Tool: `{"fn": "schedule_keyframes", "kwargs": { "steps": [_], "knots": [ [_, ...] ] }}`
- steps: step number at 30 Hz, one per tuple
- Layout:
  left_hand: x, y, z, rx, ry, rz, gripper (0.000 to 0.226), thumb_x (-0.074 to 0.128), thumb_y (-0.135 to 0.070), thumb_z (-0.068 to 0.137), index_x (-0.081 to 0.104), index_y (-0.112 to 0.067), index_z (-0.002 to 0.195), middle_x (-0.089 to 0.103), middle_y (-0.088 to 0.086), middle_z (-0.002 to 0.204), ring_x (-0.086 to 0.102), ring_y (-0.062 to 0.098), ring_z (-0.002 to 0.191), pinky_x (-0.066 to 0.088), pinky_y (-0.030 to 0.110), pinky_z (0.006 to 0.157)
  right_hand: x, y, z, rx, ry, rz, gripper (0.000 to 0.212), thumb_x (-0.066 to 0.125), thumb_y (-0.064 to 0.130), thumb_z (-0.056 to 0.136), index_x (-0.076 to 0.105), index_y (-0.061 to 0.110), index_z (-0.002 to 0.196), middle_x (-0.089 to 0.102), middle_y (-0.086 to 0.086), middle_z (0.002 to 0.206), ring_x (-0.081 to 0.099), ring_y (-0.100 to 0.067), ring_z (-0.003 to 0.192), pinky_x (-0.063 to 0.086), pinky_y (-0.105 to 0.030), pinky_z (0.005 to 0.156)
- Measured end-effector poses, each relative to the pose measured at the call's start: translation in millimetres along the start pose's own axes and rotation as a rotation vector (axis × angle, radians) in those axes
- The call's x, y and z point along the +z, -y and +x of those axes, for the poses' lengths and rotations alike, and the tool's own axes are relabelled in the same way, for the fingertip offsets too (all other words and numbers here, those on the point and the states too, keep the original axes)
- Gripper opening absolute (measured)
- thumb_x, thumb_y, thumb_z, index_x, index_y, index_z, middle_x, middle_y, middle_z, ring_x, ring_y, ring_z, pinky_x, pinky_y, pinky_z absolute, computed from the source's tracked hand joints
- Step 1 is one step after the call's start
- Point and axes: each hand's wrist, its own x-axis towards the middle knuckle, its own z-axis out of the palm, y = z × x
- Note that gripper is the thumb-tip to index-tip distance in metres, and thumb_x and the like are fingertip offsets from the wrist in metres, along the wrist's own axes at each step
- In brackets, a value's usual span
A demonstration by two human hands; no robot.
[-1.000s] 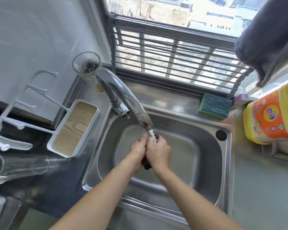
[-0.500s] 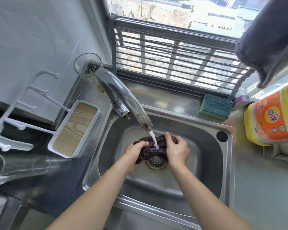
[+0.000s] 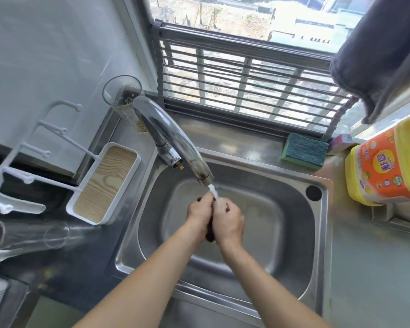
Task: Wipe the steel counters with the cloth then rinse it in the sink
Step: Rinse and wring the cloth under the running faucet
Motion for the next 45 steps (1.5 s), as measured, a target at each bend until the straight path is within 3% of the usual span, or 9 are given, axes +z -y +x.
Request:
{"fn": "schedule_keyframes", "kwargs": {
  "steps": [3,8,14,20,24,29,36,39,45],
  "knots": [
    [-5.9,2.2,-1.4,-0.040,-0.021,-0.053,0.027,0.067,-0.026,0.092,0.065,-0.012,0.069,0.065,0.004,0.062,0.060,0.022,0.059,0.049,0.028,0.060,0.1,0.1,-14.5,-0.085,0.039,-0.072,0.039,0.044,0.041,0.083,0.055,0.011,0.061,0.067,-0.016,0.071,0.055,-0.035,0.070,0.038,-0.038,0.064],
    [2.9,15.2,-15.8,-0.038,0.128,0.052,0.020,0.064,-0.023,0.093,0.068,-0.008,0.080,0.065,0.003,0.058,0.063,0.017,0.051,0.048,0.022,0.047,-11.0,5.4,40.2,0.242,-0.018,-0.050,0.037,0.045,0.032,0.098,0.067,0.011,0.077,0.073,-0.024,0.102,0.064,-0.041,0.100,0.046,-0.040,0.084],
    [-16.4,8.9,-0.3,-0.050,0.055,-0.097,0.040,0.059,-0.038,0.100,0.064,-0.012,0.070,0.065,0.000,0.056,0.062,0.015,0.050,0.046,0.025,0.051,9.7,-2.4,-13.1,-0.155,0.020,-0.206,0.045,0.047,0.046,0.102,0.074,0.012,0.088,0.075,-0.018,0.092,0.067,-0.040,0.091,0.044,-0.039,0.072],
    [-19.9,22.6,-13.6,-0.062,0.358,0.036,0.035,0.049,-0.036,0.105,0.069,-0.009,0.111,0.076,0.016,0.099,0.071,0.026,0.083,0.059,0.031,0.067,-15.1,-9.7,52.3,0.199,-0.019,-0.155,0.052,0.040,0.047,0.105,0.073,0.007,0.104,0.071,-0.025,0.116,0.063,-0.043,0.112,0.047,-0.040,0.092],
    [-29.9,18.3,-8.5,-0.041,0.288,0.021,0.026,0.051,-0.034,0.104,0.061,-0.015,0.119,0.072,0.017,0.113,0.070,0.030,0.091,0.059,0.044,0.075,-26.8,-17.7,56.7,0.345,-0.032,0.176,0.020,0.054,0.027,0.095,0.060,0.012,0.107,0.069,-0.016,0.116,0.063,-0.034,0.104,0.049,-0.040,0.093],
    [-18.0,14.0,-4.9,-0.068,0.235,-0.054,0.027,0.049,-0.031,0.101,0.068,-0.013,0.109,0.072,0.010,0.092,0.068,0.020,0.074,0.056,0.028,0.060,-12.2,-21.2,22.5,0.287,0.273,0.395,0.034,0.055,0.039,0.077,0.069,0.025,0.105,0.074,-0.008,0.103,0.068,-0.023,0.093,0.055,-0.041,0.081],
    [-27.6,13.0,0.4,-0.070,0.277,0.195,0.023,0.065,-0.029,0.097,0.066,-0.013,0.112,0.076,0.014,0.102,0.072,0.021,0.079,0.058,0.029,0.055,-22.8,-23.6,32.9,0.135,-0.110,0.079,0.015,0.062,0.033,0.093,0.066,0.022,0.103,0.070,0.000,0.094,0.063,-0.026,0.096,0.042,-0.030,0.083],
    [-32.4,18.4,13.3,0.047,0.044,0.197,0.025,0.050,-0.024,0.105,0.062,-0.006,0.118,0.069,0.013,0.095,0.063,0.021,0.068,0.047,0.021,0.042,-26.0,-22.0,24.6,0.006,-0.124,0.068,0.012,0.057,0.022,0.092,0.065,0.025,0.102,0.069,0.003,0.091,0.062,-0.022,0.089,0.041,-0.028,0.079],
    [-20.9,10.3,11.1,-0.042,-0.064,0.028,0.043,0.056,-0.048,0.099,0.068,-0.008,0.090,0.069,0.007,0.084,0.065,0.023,0.080,0.053,0.030,0.070,0.8,-27.6,-26.8,-0.326,0.038,-0.173,0.033,0.049,0.044,0.088,0.052,0.019,0.067,0.061,-0.001,0.061,0.058,-0.024,0.064,0.039,-0.037,0.062]
  ]
}}
